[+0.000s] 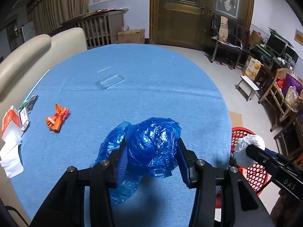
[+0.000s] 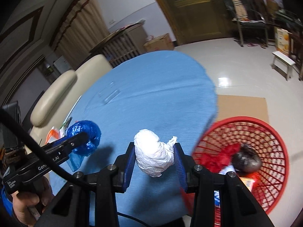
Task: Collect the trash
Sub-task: 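Carry the blue bags and white tissue ball over the red wastebasket, then open both grippers to drop the blue bags and tissue ball into the basket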
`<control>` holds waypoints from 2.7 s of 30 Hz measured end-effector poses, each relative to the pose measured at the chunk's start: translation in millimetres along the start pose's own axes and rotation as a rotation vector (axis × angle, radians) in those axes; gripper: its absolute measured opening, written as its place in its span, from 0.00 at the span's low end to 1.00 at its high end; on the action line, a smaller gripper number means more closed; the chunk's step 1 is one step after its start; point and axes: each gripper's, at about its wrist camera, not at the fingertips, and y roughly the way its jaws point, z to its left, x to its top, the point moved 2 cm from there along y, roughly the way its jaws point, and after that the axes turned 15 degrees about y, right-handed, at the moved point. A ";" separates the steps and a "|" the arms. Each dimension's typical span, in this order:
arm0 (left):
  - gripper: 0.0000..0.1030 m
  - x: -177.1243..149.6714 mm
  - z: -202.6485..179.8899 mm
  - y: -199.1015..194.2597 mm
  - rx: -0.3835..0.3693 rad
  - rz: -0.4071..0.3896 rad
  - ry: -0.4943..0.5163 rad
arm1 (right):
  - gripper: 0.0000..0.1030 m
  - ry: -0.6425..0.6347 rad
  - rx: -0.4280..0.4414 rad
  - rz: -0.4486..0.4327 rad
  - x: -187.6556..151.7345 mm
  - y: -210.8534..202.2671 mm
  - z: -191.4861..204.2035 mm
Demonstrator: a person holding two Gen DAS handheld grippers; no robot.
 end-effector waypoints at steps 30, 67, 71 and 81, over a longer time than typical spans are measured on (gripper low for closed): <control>0.48 9.8 -24.5 -9.4 -0.011 -0.030 0.057 | 0.41 0.096 -0.105 -0.107 10.9 -56.7 -66.5; 0.78 34.3 -184.5 9.6 -0.315 0.016 0.385 | 0.71 0.356 -0.239 -0.191 33.9 -88.6 -161.6; 0.79 31.3 -176.1 10.4 -0.306 0.030 0.364 | 0.71 0.361 -0.245 -0.202 33.9 -93.7 -163.7; 0.79 21.6 -83.1 -3.0 -0.220 -0.004 0.163 | 0.71 0.321 -0.230 -0.159 28.6 -77.1 -140.0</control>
